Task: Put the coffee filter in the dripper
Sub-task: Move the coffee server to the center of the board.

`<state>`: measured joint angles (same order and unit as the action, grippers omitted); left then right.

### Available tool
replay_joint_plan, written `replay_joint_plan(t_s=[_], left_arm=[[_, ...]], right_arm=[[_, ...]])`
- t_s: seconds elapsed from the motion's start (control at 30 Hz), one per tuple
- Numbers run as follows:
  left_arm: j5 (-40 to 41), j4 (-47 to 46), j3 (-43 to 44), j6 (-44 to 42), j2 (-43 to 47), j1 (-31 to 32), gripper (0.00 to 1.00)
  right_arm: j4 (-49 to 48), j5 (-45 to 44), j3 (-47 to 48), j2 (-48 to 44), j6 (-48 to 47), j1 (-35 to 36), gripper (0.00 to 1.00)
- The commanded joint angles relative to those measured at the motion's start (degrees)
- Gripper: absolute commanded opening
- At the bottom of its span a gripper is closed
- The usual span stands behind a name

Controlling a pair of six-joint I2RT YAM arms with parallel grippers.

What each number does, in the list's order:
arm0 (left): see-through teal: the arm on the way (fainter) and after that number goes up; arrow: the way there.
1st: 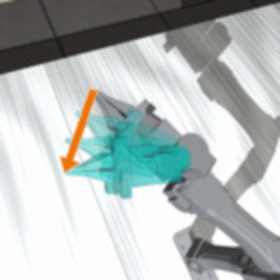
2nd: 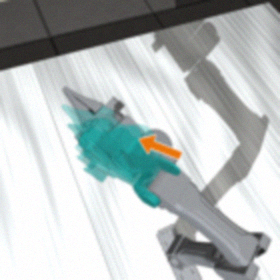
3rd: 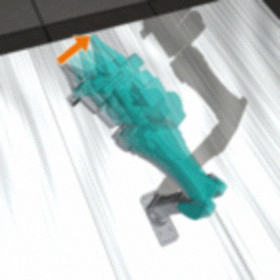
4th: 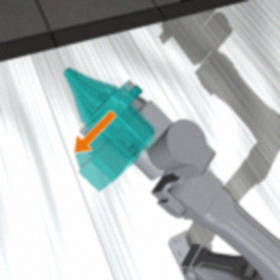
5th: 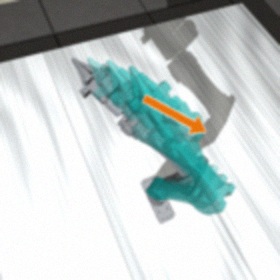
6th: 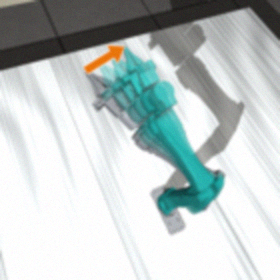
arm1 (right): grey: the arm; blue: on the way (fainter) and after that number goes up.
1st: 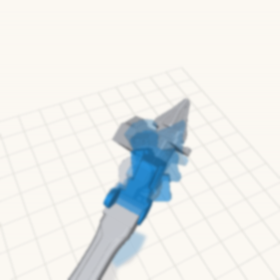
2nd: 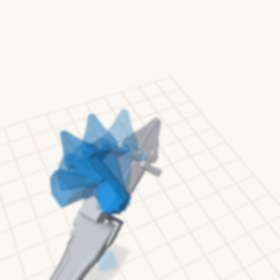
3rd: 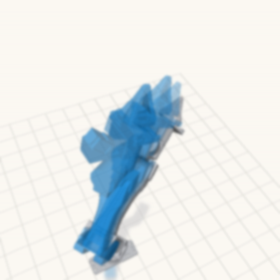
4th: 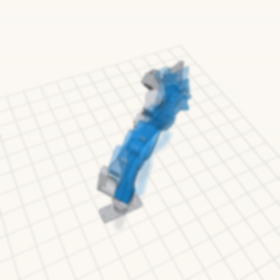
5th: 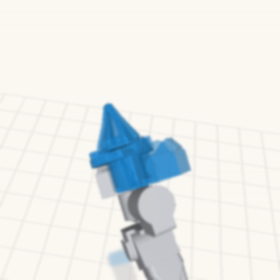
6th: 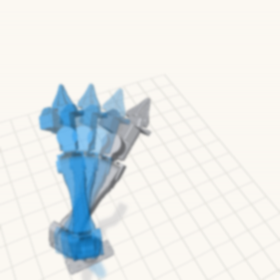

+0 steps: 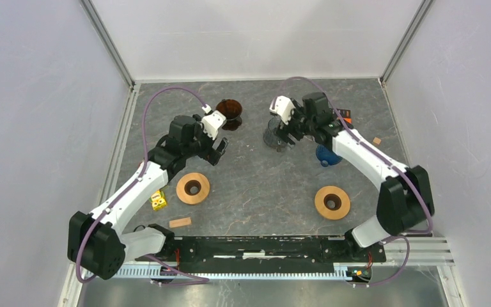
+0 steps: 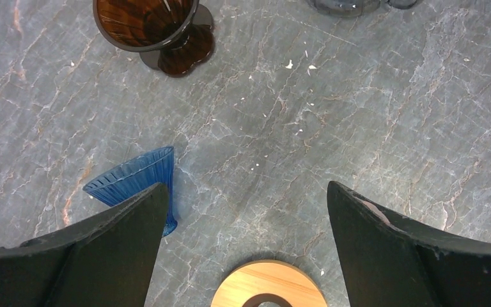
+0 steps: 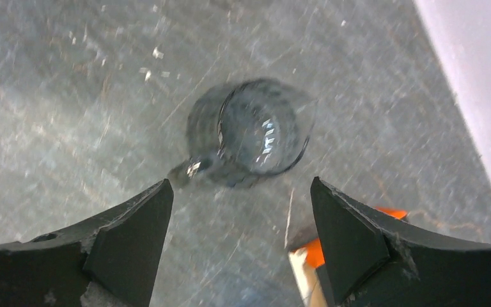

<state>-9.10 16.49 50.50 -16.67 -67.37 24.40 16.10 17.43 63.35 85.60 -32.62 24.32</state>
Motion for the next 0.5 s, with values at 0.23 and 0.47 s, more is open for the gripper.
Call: replay_joint_plan(t_s=[0.23, 0.47], left_arm=[[2.72, -4.19, -1.01, 1.72, 3.43, -1.06, 1.00], [3.13, -4.80, -1.23, 2.03, 3.87, -1.74, 1.00]], right_arm=[[8.09, -0.54, 17.99, 15.05, 1.97, 3.45, 0.76], [11.60, -0.73, 23.89, 21.92, 2.45, 3.70, 0.67]])
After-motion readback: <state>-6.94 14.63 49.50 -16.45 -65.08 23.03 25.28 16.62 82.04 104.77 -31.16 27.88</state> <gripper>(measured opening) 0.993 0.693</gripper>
